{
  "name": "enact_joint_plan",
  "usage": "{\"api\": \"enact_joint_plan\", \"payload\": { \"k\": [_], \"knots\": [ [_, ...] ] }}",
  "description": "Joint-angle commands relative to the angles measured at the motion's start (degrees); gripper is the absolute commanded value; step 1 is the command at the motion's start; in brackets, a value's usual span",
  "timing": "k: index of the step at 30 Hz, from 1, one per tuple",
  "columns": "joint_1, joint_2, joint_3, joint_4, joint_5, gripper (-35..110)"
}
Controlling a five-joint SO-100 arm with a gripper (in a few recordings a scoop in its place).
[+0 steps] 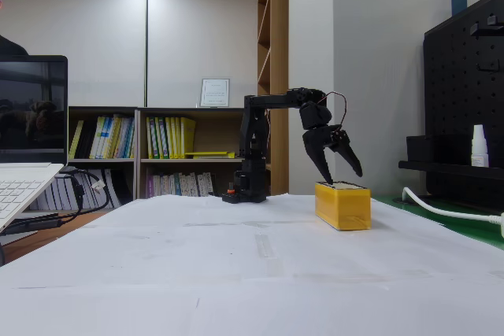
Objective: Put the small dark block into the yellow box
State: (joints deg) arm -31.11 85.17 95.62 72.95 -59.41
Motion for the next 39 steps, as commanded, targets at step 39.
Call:
{"api": "enact_joint_plan", "payload": {
  "k": [39],
  "knots": [
    [26.46, -93.08, -78.93, 17.23, -21.62, 0]
  ]
}}
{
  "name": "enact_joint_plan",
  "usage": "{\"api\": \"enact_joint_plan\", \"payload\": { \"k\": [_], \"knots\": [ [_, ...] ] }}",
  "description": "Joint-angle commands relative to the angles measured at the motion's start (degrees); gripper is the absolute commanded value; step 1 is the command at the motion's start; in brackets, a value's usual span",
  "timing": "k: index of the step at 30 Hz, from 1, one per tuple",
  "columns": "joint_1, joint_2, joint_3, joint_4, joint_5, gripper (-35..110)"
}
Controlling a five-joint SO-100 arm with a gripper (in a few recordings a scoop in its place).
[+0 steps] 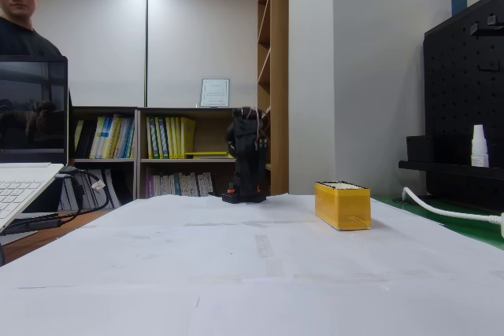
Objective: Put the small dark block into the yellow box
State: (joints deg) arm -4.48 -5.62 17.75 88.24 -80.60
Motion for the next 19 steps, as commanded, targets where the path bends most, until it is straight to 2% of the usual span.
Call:
{"api": "enact_joint_plan", "payload": {
  "k": [1, 8, 19],
  "knots": [
    [-0.18, -2.46, -1.41, 2.11, 0.18, 0],
    [3.34, -4.48, -11.60, -7.47, -3.87, 0],
    [2.55, -5.19, -11.78, -2.81, -3.96, 0]
  ]
}}
